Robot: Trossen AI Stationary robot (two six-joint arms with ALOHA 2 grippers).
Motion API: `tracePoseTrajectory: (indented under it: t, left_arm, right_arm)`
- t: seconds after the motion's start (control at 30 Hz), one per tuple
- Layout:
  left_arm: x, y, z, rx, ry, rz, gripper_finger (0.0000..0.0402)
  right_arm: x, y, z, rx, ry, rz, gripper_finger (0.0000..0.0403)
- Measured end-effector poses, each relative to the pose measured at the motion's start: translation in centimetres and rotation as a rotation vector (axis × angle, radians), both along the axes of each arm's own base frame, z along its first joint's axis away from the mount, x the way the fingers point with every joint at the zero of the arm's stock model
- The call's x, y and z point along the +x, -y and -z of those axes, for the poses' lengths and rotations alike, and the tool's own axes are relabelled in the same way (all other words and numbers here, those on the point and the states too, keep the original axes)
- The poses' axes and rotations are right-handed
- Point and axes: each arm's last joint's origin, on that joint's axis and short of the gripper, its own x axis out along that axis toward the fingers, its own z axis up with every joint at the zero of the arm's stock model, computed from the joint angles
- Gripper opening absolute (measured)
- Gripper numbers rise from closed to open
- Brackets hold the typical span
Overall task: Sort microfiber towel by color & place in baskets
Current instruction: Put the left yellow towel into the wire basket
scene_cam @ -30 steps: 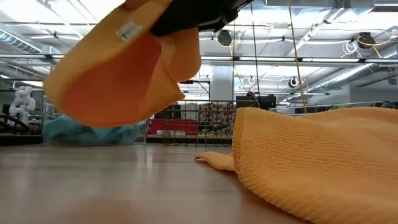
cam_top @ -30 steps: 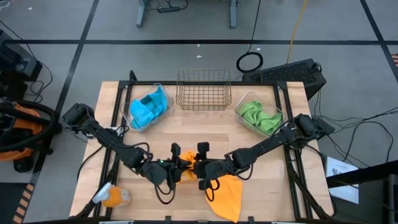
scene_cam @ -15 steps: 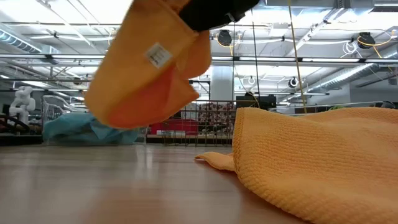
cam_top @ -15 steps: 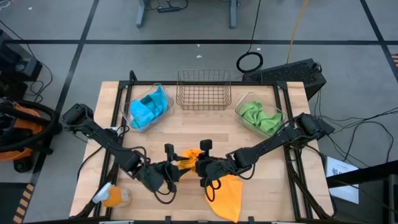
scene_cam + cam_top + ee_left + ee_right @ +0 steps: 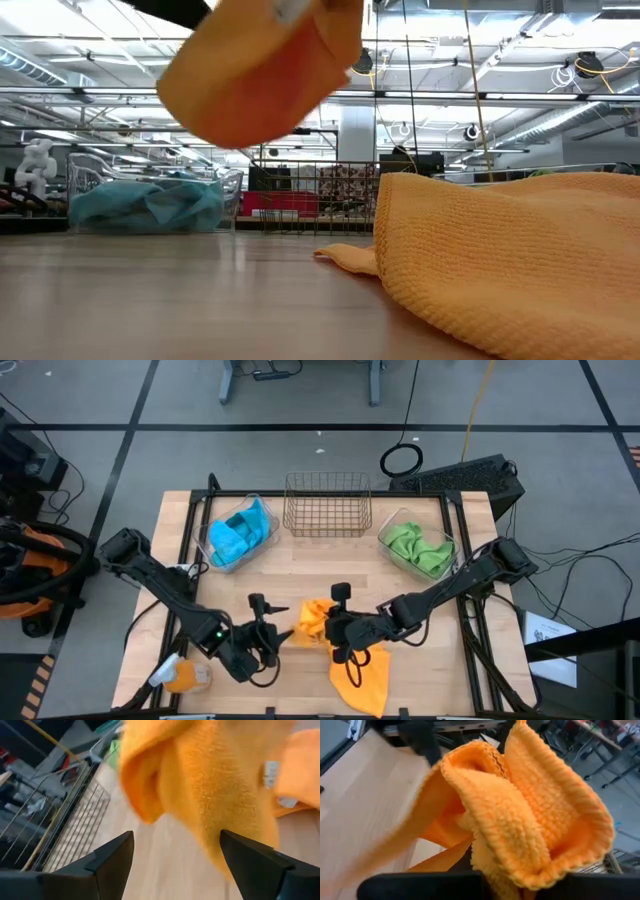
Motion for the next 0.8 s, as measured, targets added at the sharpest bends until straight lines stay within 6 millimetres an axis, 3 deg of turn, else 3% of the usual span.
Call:
tracePoseTrajectory:
  t: [0.33,0.57,0.8]
  left_arm:
    - [1.0,0.7,0.4,-0.037,0.208,0.096,0.0302]
    - [2.4,-0.7,1.7,-0.018,0.196,0.042,0.0302]
    - [4.0,-0.7,1.8,0.033,0.263,0.059,0.0302]
  right_arm:
    - [0.3,-0.3,-0.7,0.003,0.05,-0.071,0.0026]
    - [0.4,-0.2,-0.9,-0.004,0.076,-0.073,0.0027]
    - [0.4,-0.3,-0.9,-0.006,0.077,-0.075,0.0027]
